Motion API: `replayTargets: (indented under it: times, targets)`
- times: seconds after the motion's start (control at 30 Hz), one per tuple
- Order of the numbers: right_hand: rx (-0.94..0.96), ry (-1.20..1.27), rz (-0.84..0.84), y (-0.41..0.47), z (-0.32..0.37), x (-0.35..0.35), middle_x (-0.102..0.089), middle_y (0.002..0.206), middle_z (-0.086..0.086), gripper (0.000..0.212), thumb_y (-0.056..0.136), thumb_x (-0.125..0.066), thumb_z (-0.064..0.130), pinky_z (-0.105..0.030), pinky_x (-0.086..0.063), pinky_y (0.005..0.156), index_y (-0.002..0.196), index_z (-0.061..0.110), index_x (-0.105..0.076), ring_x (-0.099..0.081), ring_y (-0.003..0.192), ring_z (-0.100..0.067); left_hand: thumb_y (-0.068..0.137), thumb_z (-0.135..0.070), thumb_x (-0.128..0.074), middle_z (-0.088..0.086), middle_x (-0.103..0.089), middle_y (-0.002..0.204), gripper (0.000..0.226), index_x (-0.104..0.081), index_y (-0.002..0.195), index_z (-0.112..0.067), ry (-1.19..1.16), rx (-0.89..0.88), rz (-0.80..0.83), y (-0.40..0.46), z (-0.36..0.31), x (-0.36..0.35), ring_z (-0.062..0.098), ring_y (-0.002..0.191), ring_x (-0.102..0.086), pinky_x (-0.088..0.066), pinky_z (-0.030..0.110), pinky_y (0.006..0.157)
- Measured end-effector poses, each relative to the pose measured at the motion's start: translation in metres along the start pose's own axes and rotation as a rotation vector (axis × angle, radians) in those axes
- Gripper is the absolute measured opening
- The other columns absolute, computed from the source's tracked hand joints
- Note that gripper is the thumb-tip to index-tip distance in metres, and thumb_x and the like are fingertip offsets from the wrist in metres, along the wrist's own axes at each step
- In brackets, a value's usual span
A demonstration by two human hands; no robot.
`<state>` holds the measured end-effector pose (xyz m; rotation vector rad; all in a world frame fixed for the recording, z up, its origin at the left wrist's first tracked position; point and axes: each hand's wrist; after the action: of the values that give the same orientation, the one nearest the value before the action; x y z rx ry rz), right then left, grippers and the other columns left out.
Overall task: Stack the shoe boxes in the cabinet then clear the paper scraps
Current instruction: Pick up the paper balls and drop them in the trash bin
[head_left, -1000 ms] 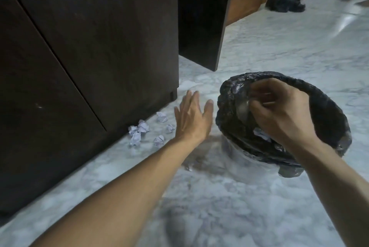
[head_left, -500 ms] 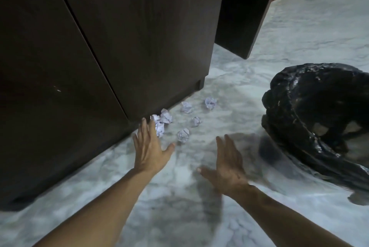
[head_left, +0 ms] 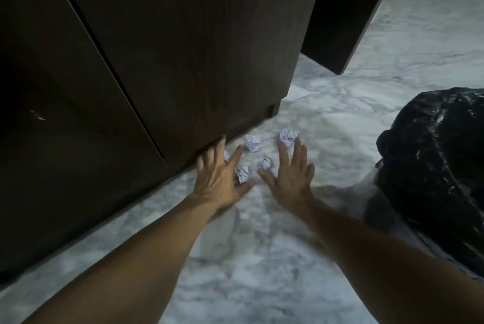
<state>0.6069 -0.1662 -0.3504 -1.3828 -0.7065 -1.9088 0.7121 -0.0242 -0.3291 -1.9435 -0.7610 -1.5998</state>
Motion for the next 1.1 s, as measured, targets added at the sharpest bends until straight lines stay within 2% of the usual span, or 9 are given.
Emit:
replayTargets:
  times: [0.1, 0.27, 0.37, 0.47, 0.6, 0.7, 0.83, 0.97, 1.1]
  targets:
    - [-0.015, 0.136, 0.106, 0.023, 0.001, 0.000, 0.012, 0.164, -0.009, 0.079, 0.087, -0.040, 0.072, -0.065, -0.012, 0.112, 0.154, 0.040, -0.012, 0.008, 0.150, -0.035, 0.084, -0.064, -0.051, 0.008, -0.011, 0.160, 0.075, -0.027, 0.149, -0.036, -0.015, 0.005, 0.003, 0.000, 0.007, -0.005, 0.030, 0.142, -0.014, -0.010, 0.047, 0.115]
    - [0.087, 0.042, 0.238, 0.038, 0.005, 0.005, 0.019, 0.163, -0.002, 0.071, 0.088, -0.034, 0.074, -0.068, -0.002, 0.111, 0.150, 0.052, -0.009, 0.018, 0.148, -0.035, 0.077, -0.056, -0.053, 0.001, -0.048, 0.135, 0.053, -0.058, 0.124, -0.033, -0.062, 0.005, -0.134, -0.011, 0.016, -0.017, 0.027, 0.124, -0.036, -0.030, 0.048, 0.099]
    - [0.139, -0.033, 0.203, 0.038, 0.007, 0.001, 0.002, 0.164, -0.002, 0.055, 0.091, -0.040, 0.066, -0.068, -0.007, 0.110, 0.143, 0.049, -0.031, 0.010, 0.149, -0.035, 0.077, -0.052, -0.054, 0.000, -0.053, 0.124, 0.041, -0.063, 0.109, -0.028, -0.058, 0.021, -0.190, -0.020, 0.019, -0.021, 0.026, 0.115, -0.041, -0.037, 0.045, 0.088]
    - [0.205, -0.050, 0.101, 0.036, 0.003, 0.000, -0.028, 0.151, -0.003, 0.036, 0.092, -0.049, 0.056, -0.058, -0.025, 0.106, 0.123, 0.039, -0.054, -0.013, 0.145, -0.036, 0.077, -0.049, -0.050, 0.000, -0.057, 0.114, 0.033, -0.064, 0.095, -0.025, -0.045, 0.009, -0.252, -0.030, 0.023, -0.024, 0.026, 0.104, -0.047, -0.039, 0.042, 0.080]
    - [0.271, -0.013, -0.151, 0.016, -0.012, -0.004, -0.054, 0.119, -0.008, 0.030, 0.091, -0.051, 0.046, -0.046, -0.048, 0.081, 0.102, 0.023, -0.067, -0.051, 0.108, -0.035, 0.079, -0.039, -0.058, 0.002, -0.060, 0.105, 0.021, -0.063, 0.086, -0.020, -0.051, -0.021, -0.345, -0.045, 0.023, -0.030, 0.027, 0.096, -0.051, -0.038, 0.039, 0.074]
    - [0.289, 0.046, -0.297, -0.005, -0.019, -0.005, -0.057, 0.103, -0.011, 0.027, 0.092, -0.052, 0.037, -0.034, -0.050, 0.060, 0.093, 0.014, -0.067, -0.055, 0.077, -0.030, 0.078, -0.032, -0.063, 0.002, -0.062, 0.098, 0.014, -0.065, 0.085, -0.021, -0.068, 0.000, -0.394, -0.054, 0.019, -0.034, 0.026, 0.092, -0.050, -0.038, 0.039, 0.071]
    - [0.345, 0.077, -0.261, -0.023, -0.022, 0.000, -0.059, 0.098, -0.010, 0.027, 0.089, -0.054, 0.038, -0.028, -0.048, 0.040, 0.086, 0.014, -0.065, -0.062, 0.062, -0.026, 0.070, -0.026, -0.071, 0.005, -0.061, 0.087, 0.018, -0.064, 0.085, -0.018, -0.036, -0.056, -0.342, -0.057, 0.018, -0.026, 0.029, 0.082, -0.057, -0.046, 0.038, 0.058]
    - [0.370, 0.118, -0.211, -0.042, -0.029, 0.005, -0.056, 0.095, -0.009, 0.030, 0.090, -0.051, 0.043, -0.027, -0.048, 0.037, 0.088, 0.016, -0.063, -0.064, 0.057, -0.025, 0.049, -0.014, -0.088, 0.005, -0.058, 0.078, 0.041, -0.063, 0.081, -0.016, -0.043, -0.093, -0.249, -0.064, 0.013, -0.013, 0.026, 0.071, -0.062, -0.045, 0.031, 0.041]
    - [0.330, 0.230, -0.184, -0.061, -0.022, 0.027, -0.051, 0.097, -0.004, 0.031, 0.092, -0.050, 0.045, -0.031, -0.052, 0.041, 0.089, 0.015, -0.061, -0.061, 0.058, -0.023, 0.050, -0.014, -0.089, 0.004, -0.057, 0.083, 0.047, -0.060, 0.086, -0.017, -0.118, -0.080, -0.283, -0.069, 0.009, -0.002, 0.026, 0.075, -0.062, -0.043, 0.029, 0.041]
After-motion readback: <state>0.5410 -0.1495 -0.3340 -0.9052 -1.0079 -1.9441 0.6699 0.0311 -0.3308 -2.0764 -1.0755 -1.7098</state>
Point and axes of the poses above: each hand's wrist, its own y-axis towards the middle knuckle, its own x-axis out of the back of the hand, z = x × y
